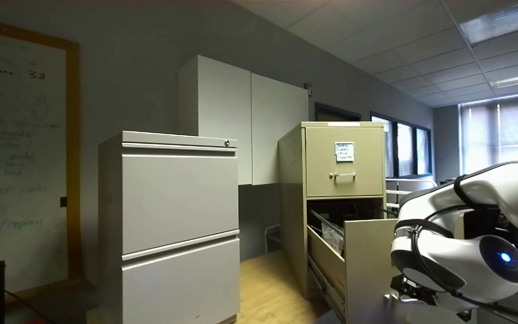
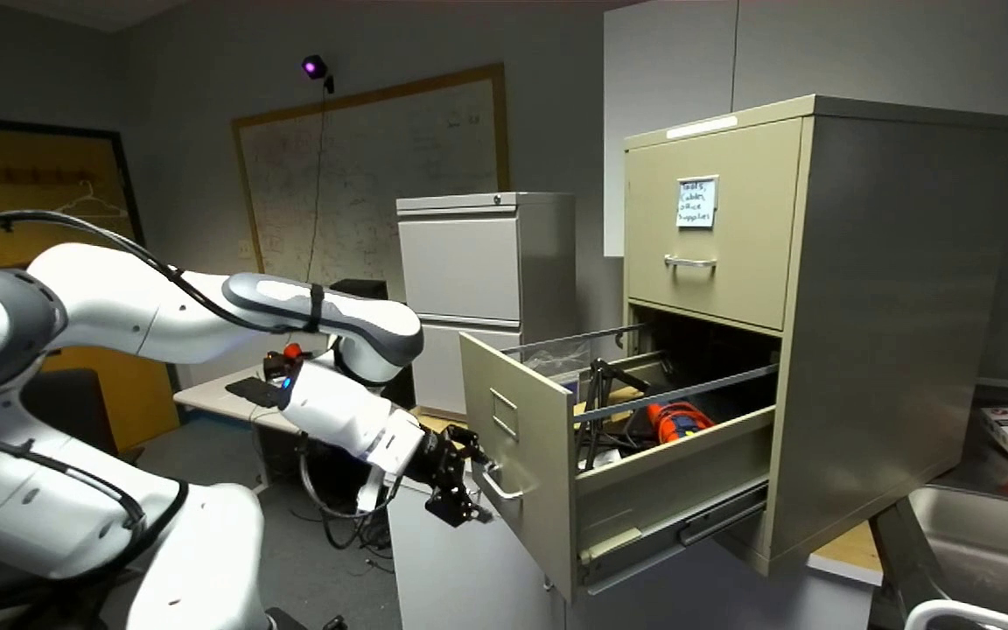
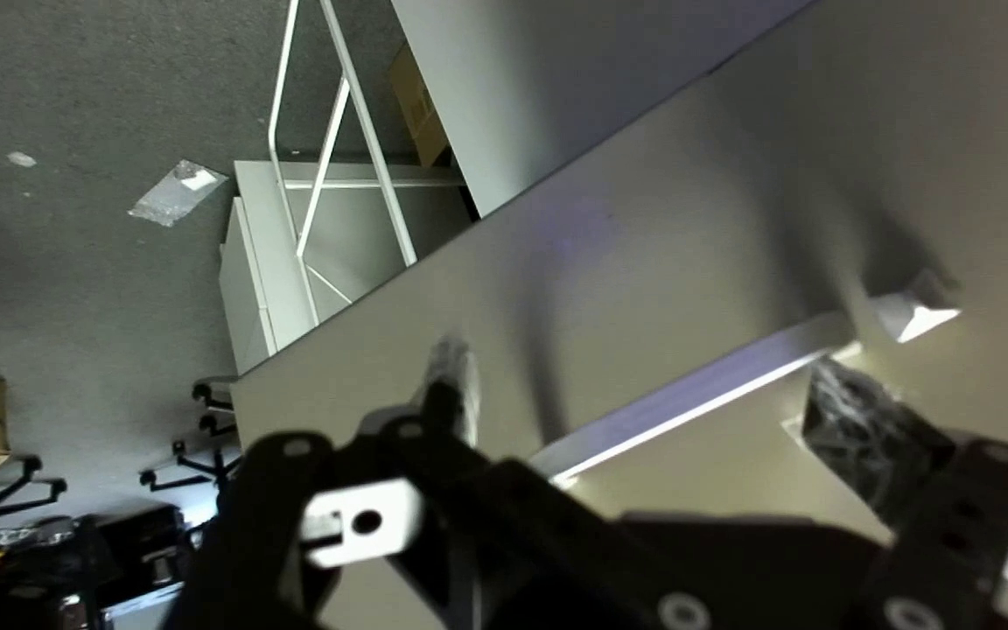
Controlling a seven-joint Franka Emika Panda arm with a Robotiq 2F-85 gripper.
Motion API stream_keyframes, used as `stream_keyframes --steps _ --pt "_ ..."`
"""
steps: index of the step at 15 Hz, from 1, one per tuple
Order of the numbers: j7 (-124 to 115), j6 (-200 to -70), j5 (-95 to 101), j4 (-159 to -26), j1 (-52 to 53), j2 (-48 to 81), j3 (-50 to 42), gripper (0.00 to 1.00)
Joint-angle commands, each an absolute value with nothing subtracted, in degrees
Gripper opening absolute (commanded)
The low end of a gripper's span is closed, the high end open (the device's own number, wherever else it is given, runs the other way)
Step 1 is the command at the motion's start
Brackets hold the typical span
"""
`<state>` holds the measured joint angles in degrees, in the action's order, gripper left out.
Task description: Open the bottom drawer of the cabinet to the right.
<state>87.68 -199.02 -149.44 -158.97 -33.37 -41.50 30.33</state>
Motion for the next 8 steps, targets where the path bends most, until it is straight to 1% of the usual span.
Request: stream_keyframes --steps 1,5,8 --pt "83.5 -198.8 -149.1 -159.1 -31.6 -41.9 36.2 1.0" --pt "79.7 -197.9 -149.1 -159.1 -35.7 -42.1 46.8 1.0" --pt "76.6 -197.9 -149.1 -159.2 -37.9 -41.7 52.9 1.0"
